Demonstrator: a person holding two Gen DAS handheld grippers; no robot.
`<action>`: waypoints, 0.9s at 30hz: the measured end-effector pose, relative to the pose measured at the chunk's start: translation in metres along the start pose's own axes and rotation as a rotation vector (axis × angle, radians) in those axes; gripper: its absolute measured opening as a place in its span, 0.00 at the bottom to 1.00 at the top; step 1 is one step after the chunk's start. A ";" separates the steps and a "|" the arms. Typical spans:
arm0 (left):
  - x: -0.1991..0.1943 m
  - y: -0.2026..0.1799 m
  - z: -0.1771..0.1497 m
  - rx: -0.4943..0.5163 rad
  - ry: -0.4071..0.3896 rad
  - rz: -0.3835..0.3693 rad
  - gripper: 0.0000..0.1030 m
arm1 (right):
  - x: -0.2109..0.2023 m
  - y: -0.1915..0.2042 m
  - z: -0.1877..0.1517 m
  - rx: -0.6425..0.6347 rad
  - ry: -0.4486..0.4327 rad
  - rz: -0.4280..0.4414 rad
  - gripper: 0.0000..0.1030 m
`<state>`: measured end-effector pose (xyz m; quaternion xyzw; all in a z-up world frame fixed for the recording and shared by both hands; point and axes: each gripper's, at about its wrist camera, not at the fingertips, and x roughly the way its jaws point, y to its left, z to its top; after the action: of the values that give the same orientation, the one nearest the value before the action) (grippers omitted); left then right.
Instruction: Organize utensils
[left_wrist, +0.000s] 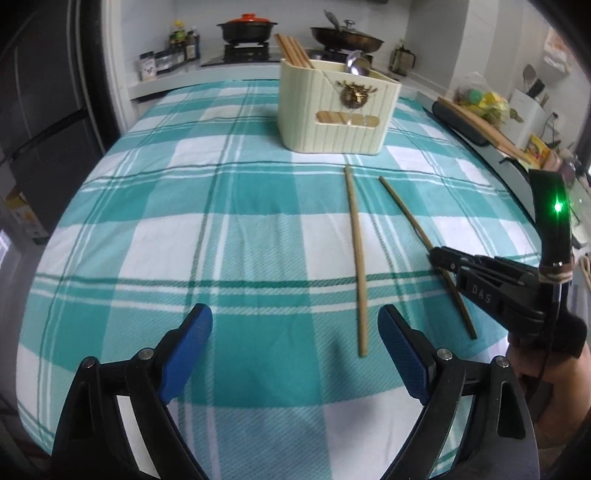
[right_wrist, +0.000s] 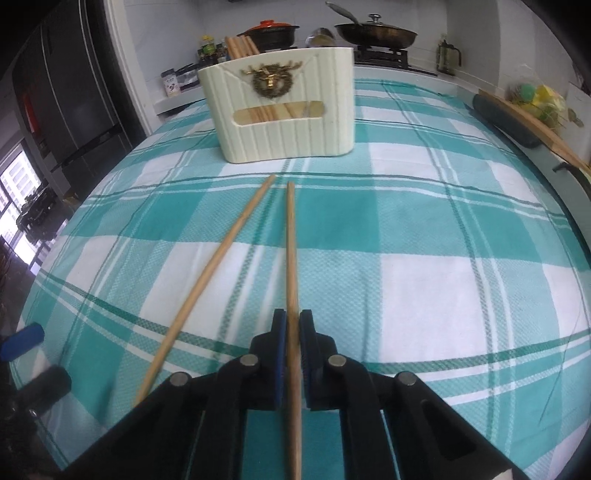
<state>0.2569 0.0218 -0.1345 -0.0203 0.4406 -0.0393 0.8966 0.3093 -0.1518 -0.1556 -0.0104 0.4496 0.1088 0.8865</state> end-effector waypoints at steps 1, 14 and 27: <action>0.006 -0.006 0.006 0.018 0.005 0.000 0.89 | -0.003 -0.008 -0.003 0.010 -0.003 -0.013 0.07; 0.070 -0.041 0.025 0.111 0.102 0.069 0.25 | -0.055 -0.084 -0.061 0.075 -0.054 -0.155 0.07; 0.019 -0.020 -0.035 -0.016 0.103 0.086 0.07 | -0.066 -0.086 -0.079 0.060 -0.089 -0.184 0.07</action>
<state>0.2393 -0.0001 -0.1697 -0.0062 0.4868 0.0019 0.8735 0.2260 -0.2576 -0.1564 -0.0202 0.4098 0.0137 0.9118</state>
